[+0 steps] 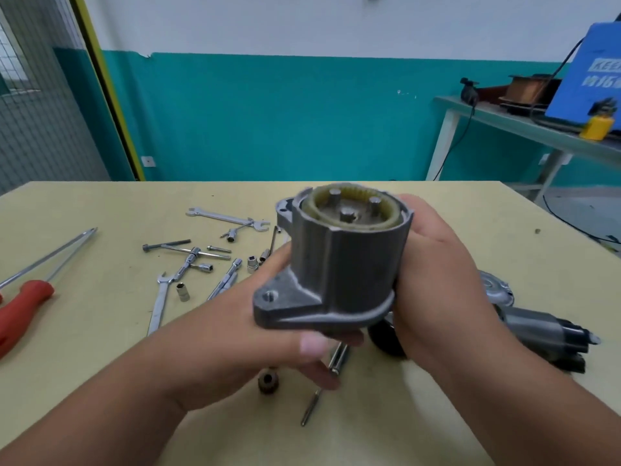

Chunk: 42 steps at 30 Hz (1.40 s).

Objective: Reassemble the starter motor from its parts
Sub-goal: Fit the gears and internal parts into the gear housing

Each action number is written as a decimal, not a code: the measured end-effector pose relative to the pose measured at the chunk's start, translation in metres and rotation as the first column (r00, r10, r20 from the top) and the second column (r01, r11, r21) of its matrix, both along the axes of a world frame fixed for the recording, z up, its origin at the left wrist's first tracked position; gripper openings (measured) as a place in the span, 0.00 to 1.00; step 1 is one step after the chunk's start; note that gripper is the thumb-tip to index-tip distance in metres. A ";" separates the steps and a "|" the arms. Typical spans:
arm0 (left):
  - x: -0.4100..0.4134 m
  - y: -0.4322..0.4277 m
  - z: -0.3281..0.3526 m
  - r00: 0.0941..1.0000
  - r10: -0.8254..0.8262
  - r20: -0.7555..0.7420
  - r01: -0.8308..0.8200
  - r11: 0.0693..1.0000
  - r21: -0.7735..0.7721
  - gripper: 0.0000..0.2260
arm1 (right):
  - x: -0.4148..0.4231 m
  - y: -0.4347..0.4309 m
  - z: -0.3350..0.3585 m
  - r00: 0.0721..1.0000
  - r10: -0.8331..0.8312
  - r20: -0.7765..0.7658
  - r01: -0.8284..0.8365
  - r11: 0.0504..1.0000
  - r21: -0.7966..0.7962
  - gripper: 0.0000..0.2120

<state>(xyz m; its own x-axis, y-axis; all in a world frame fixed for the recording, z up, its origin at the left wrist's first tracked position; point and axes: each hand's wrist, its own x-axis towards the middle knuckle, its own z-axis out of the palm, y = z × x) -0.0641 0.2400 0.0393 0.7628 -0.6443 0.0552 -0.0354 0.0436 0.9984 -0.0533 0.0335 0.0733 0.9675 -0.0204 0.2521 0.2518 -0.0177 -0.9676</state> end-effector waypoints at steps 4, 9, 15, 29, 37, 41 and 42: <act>-0.009 -0.018 0.001 0.973 -0.162 -0.163 0.099 0.935 -0.340 0.40 | 0.005 -0.008 0.005 0.998 -0.041 -0.046 0.037 0.996 -0.082 0.12; -0.006 -0.023 -0.003 0.971 -0.075 -0.228 -0.044 0.878 -0.477 0.37 | 0.005 -0.010 0.009 0.999 0.027 -0.043 -0.031 0.993 -0.114 0.15; 0.006 -0.008 0.006 0.969 0.055 -0.242 -0.196 0.770 -0.607 0.31 | -0.006 -0.006 0.008 0.983 0.032 0.181 0.007 0.977 -0.213 0.12; 0.005 -0.013 0.000 0.904 0.426 -0.004 -0.407 0.861 -0.305 0.26 | -0.004 0.011 -0.012 0.914 0.358 -0.193 -0.400 0.875 -0.271 0.10; 0.000 -0.017 0.002 0.914 0.402 -0.047 -0.395 0.860 -0.324 0.25 | -0.007 0.021 -0.021 0.940 0.278 -0.195 -0.314 0.931 -0.187 0.07; 0.000 -0.018 0.000 0.906 0.419 -0.061 -0.416 0.856 -0.306 0.26 | -0.009 0.027 -0.025 0.978 0.165 -0.127 -0.189 0.960 -0.206 0.05; 0.000 -0.018 0.000 0.904 0.422 -0.067 -0.421 0.854 -0.306 0.26 | -0.009 0.029 -0.026 0.983 0.145 -0.114 -0.166 0.966 -0.199 0.05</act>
